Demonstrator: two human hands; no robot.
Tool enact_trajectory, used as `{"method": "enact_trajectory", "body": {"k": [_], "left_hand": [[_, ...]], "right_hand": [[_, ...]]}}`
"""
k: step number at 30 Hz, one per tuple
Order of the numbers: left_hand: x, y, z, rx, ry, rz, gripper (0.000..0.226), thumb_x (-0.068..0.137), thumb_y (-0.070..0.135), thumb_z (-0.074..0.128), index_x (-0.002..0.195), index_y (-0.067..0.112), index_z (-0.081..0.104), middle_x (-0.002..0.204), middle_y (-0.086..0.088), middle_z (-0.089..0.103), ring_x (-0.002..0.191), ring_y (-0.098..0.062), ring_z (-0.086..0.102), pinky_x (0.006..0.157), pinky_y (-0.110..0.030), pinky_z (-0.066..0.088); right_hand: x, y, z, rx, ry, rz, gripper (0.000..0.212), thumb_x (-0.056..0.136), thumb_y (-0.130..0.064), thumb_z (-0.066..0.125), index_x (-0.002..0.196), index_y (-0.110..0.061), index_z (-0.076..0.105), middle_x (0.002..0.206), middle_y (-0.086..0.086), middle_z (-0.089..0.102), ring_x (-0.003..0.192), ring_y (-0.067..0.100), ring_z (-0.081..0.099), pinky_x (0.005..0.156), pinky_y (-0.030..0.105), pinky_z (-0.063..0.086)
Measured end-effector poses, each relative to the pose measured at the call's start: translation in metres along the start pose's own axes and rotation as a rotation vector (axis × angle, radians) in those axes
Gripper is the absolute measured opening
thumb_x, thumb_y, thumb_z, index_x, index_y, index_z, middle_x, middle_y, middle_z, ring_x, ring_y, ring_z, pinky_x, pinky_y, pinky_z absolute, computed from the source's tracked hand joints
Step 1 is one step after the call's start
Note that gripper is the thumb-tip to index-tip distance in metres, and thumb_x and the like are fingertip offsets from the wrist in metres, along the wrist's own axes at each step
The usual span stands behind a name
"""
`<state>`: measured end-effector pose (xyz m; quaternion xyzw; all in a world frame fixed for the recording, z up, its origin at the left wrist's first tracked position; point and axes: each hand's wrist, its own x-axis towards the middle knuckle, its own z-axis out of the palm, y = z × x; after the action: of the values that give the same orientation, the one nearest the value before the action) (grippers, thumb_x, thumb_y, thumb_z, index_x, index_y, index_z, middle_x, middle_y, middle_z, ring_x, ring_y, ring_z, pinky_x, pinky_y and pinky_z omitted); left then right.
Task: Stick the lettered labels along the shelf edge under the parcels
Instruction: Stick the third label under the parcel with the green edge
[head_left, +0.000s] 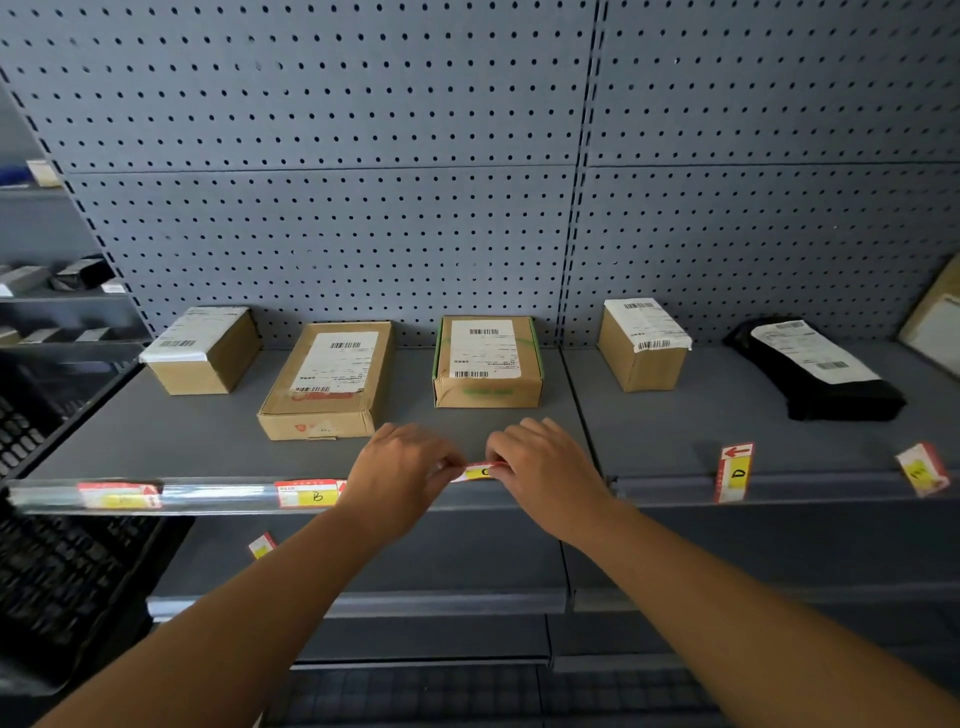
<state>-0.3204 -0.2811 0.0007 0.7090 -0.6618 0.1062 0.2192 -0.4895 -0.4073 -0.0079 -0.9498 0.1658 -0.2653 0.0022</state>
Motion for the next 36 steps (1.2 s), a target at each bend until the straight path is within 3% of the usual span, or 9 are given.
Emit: {"method": "enact_trajectory", "body": {"k": [9,19,24,28,36], "left_hand": [[0.004,0.001,0.008,0.059,-0.037,0.024,0.004,0.092,0.032,0.067,0.091,0.032,0.071,0.088,0.015,0.070,0.085,-0.008,0.059,0.083,-0.030,0.042],[0.000,0.001,0.014,0.112,-0.035,0.080,0.003,0.091,0.033,0.067,0.088,0.032,0.068,0.088,0.013,0.064,0.083,-0.011,0.055,0.076,-0.029,0.039],[-0.003,0.003,0.015,0.125,-0.013,0.097,0.003,0.091,0.030,0.067,0.088,0.029,0.066,0.085,0.010,0.064,0.079,-0.013,0.055,0.075,-0.031,0.042],[-0.006,0.001,0.018,0.138,0.008,0.098,0.002,0.092,0.031,0.067,0.091,0.029,0.065,0.086,0.009,0.065,0.080,-0.014,0.057,0.077,-0.031,0.043],[-0.016,0.005,0.024,0.186,0.002,0.124,0.018,0.084,0.035,0.073,0.097,0.024,0.069,0.095,0.002,0.069,0.086,-0.019,0.063,0.080,-0.036,0.048]], "right_hand": [[-0.005,0.002,-0.003,-0.045,-0.007,-0.009,0.024,0.084,-0.022,0.079,0.079,-0.018,0.056,0.073,-0.003,0.057,0.070,0.019,0.048,0.066,0.033,0.042],[-0.012,0.000,0.005,-0.147,-0.023,-0.040,0.025,0.080,-0.023,0.082,0.073,-0.018,0.058,0.070,-0.002,0.058,0.068,0.019,0.051,0.064,0.034,0.045],[-0.017,-0.002,0.007,-0.203,-0.019,-0.063,0.021,0.079,-0.023,0.082,0.078,-0.016,0.063,0.073,0.000,0.061,0.070,0.020,0.053,0.065,0.035,0.047],[-0.023,-0.003,0.005,-0.148,0.002,-0.030,0.021,0.082,-0.024,0.077,0.093,-0.016,0.061,0.085,0.000,0.061,0.077,0.020,0.055,0.069,0.035,0.049],[-0.037,-0.005,0.005,-0.185,-0.064,0.038,0.009,0.086,-0.016,0.067,0.091,-0.016,0.060,0.087,0.000,0.058,0.079,0.019,0.051,0.072,0.036,0.047]]}}
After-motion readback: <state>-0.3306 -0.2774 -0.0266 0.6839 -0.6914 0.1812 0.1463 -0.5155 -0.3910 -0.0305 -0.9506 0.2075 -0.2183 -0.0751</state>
